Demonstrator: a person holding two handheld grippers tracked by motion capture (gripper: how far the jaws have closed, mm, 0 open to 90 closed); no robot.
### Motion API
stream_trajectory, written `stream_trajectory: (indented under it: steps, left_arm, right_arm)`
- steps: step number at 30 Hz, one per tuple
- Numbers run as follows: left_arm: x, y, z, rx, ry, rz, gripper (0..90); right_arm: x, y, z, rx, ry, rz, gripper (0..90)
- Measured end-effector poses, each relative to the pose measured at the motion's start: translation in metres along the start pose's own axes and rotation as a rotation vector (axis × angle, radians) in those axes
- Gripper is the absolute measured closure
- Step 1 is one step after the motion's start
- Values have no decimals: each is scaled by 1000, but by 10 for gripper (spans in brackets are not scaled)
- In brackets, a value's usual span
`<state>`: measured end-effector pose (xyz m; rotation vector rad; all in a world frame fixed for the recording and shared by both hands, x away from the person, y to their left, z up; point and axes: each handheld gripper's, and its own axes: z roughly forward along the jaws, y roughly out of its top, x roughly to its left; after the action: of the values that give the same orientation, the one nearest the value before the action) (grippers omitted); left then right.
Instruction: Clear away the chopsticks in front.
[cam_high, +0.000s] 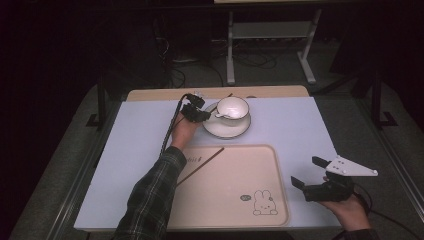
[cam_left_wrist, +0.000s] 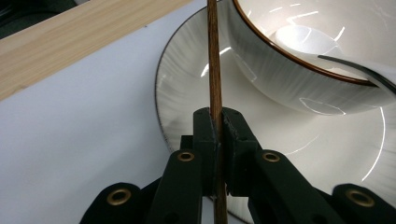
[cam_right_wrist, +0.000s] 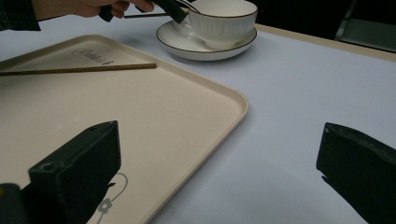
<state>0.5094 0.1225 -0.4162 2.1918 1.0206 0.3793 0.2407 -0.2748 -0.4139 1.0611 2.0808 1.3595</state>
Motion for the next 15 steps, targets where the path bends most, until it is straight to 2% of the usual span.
stream_trajectory:
  steps: [4,8,9,10,15]
  left_arm:
    - [4,-1,-10,1,4,-14,843]
    - [12,-6,-32,-9,-6,-52,844]
    - [12,-6,-32,-9,-6,-52,843]
    - [14,-10,-41,-8,-9,-62,844]
    - [17,-23,-61,-3,-19,-82,843]
  right_arm:
    - [0,0,0,-1,-1,1,0]
    - [0,0,-1,1,-3,1,0]
    - [-1,0,-1,0,-3,-1,0]
    - [0,0,-1,0,-3,0,0]
    - [0,0,0,3,-6,-2,0]
